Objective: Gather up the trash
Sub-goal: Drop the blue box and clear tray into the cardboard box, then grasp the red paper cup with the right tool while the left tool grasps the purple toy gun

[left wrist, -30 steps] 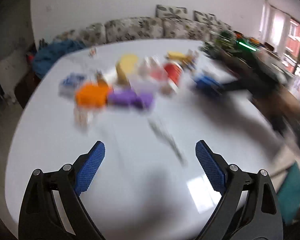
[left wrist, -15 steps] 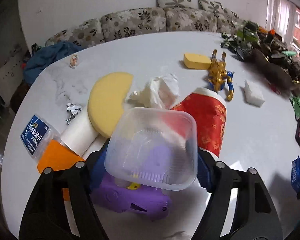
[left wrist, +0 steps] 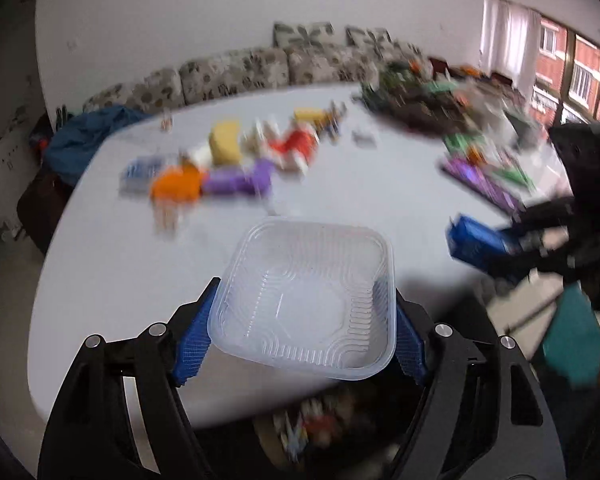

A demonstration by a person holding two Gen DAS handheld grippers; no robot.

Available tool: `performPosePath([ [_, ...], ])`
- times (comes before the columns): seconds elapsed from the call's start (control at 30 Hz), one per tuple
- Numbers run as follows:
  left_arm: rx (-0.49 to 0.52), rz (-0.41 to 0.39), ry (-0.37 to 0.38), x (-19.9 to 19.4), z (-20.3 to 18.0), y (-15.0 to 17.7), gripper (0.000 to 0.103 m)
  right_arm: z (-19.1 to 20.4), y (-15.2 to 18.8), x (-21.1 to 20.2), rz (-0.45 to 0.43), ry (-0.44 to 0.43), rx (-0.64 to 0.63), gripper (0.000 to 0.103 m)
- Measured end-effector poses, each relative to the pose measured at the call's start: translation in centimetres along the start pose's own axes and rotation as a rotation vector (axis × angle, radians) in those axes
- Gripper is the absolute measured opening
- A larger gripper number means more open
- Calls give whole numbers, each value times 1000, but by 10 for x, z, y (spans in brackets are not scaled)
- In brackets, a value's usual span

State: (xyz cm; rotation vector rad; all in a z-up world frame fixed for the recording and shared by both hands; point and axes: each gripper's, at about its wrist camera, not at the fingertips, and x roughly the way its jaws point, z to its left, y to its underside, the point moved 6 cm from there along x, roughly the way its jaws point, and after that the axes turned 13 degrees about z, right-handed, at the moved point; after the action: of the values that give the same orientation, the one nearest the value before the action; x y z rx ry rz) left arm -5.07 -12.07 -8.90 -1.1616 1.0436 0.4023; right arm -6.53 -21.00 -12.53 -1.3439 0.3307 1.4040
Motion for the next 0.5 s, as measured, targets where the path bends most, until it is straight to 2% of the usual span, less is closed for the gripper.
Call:
performPosePath([
  [0.13, 9, 126, 7, 25, -14, 67, 74, 31, 37, 42, 148, -51, -49, 40],
  [0.23, 27, 234, 34, 71, -19, 104, 77, 29, 59, 96, 261, -54, -42, 41],
  [0.27, 33, 277, 25, 91, -19, 114, 78, 26, 62, 108, 281, -49, -37, 44],
  [0.3, 40, 322, 29, 110, -19, 123, 81, 20, 65, 125, 312, -28, -31, 59],
  [0.33, 41, 351, 40, 124, -17, 130, 84, 15, 67, 137, 329, 0, -24, 63],
  [0.4, 11, 427, 41, 154, -11, 143, 84, 13, 65, 141, 335, 6, -20, 62],
  [0.47, -36, 482, 72, 167, -3, 150, 84, 22, 54, 121, 289, -37, -41, 62],
  [0.5, -47, 474, 91, 164, -1, 148, 84, 26, 46, 109, 257, -56, -53, 63],
])
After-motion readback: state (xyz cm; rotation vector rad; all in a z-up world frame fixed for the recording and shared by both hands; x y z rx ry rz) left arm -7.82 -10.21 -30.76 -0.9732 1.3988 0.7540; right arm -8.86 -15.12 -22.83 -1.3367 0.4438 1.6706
